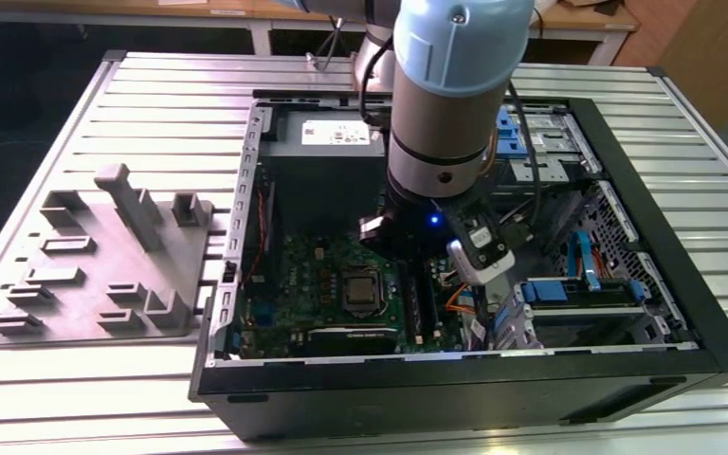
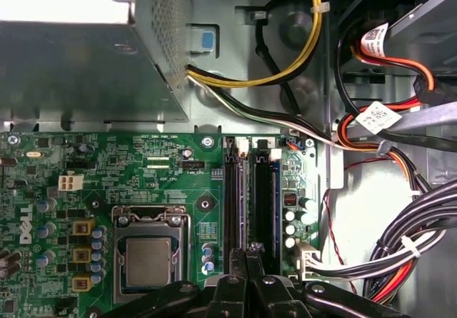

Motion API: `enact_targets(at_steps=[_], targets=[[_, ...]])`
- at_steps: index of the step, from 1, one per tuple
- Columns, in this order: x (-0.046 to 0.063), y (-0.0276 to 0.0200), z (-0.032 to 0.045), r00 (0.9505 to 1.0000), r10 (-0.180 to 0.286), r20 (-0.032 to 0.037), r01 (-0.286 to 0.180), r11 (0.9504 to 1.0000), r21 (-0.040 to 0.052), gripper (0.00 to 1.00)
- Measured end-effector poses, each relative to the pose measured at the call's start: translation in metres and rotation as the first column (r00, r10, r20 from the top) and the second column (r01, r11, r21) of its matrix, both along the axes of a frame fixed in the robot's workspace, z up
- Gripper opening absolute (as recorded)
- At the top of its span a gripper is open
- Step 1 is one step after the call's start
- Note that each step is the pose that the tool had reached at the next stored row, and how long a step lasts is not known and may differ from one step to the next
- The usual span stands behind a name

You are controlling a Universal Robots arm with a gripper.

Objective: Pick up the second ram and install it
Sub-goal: 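Insert the second ram into the second slot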

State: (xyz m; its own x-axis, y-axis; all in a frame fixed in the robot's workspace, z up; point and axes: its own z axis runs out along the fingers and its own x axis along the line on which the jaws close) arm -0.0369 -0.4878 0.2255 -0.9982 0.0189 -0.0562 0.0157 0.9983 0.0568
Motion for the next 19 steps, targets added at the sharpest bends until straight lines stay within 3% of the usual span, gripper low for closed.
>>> enact_targets(at_steps=[19], targets=[[0.0007,0.0001,-0.0052,1.0,-0.004,0.0003,0.004,1.0,0.0006,0.08]])
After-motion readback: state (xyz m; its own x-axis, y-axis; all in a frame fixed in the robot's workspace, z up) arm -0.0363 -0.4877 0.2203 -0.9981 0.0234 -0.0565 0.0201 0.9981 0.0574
